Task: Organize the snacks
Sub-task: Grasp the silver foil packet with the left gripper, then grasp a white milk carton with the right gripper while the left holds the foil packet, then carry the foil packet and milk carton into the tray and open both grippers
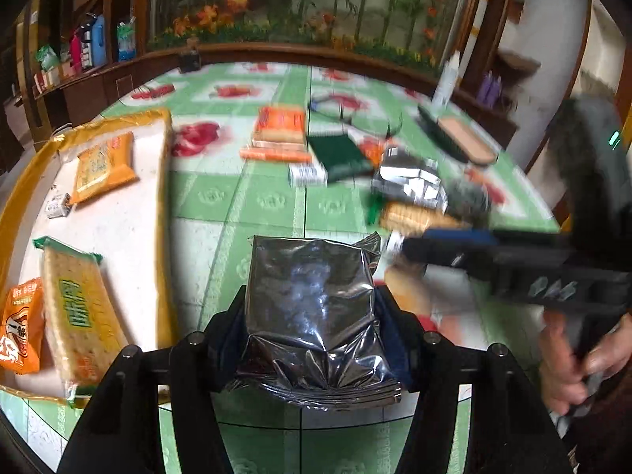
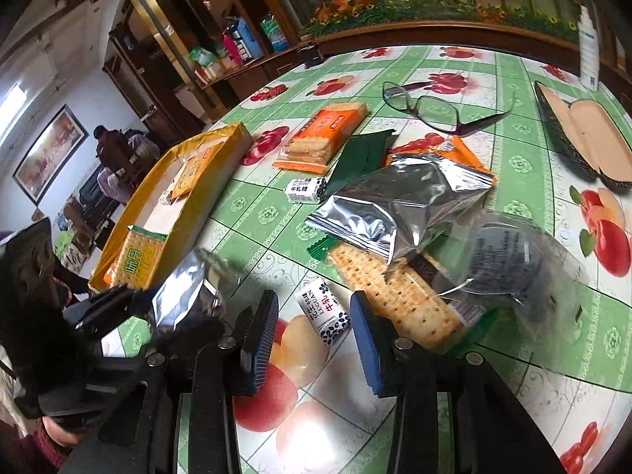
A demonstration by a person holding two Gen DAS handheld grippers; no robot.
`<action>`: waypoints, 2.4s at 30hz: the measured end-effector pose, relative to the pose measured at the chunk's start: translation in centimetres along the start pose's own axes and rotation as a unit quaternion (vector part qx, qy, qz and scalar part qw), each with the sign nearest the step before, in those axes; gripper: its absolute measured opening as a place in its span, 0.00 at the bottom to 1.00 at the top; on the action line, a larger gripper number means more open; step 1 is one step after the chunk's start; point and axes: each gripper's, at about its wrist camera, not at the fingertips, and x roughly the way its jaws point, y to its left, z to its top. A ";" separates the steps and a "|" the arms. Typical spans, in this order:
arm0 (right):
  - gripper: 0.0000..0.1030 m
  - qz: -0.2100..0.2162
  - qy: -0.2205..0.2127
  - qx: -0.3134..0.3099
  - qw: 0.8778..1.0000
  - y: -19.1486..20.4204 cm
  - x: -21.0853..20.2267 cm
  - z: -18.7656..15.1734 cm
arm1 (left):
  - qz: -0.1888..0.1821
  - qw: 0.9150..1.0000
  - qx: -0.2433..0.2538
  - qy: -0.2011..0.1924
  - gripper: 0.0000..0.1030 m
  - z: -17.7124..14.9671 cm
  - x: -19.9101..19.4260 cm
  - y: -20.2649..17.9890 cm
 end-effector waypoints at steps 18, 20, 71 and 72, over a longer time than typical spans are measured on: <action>0.20 -0.028 0.000 -0.032 0.999 1.7 0.4 -0.9 | -0.019 1.000 -0.016 0.012 0.58 0.0 0.6 0.9; 0.20 -0.023 -0.001 -0.021 1.000 1.3 0.3 -0.8 | -0.019 1.000 -0.016 0.012 0.58 0.0 0.7 0.8; 0.21 0.028 -0.034 0.028 0.999 1.8 -1.9 -0.3 | 0.020 0.997 -0.025 -0.075 0.58 1.2 -4.1 2.0; 0.21 0.028 -0.035 0.025 0.999 2.3 -1.8 -0.3 | 0.025 0.996 -0.028 -0.081 0.58 1.4 -4.6 2.5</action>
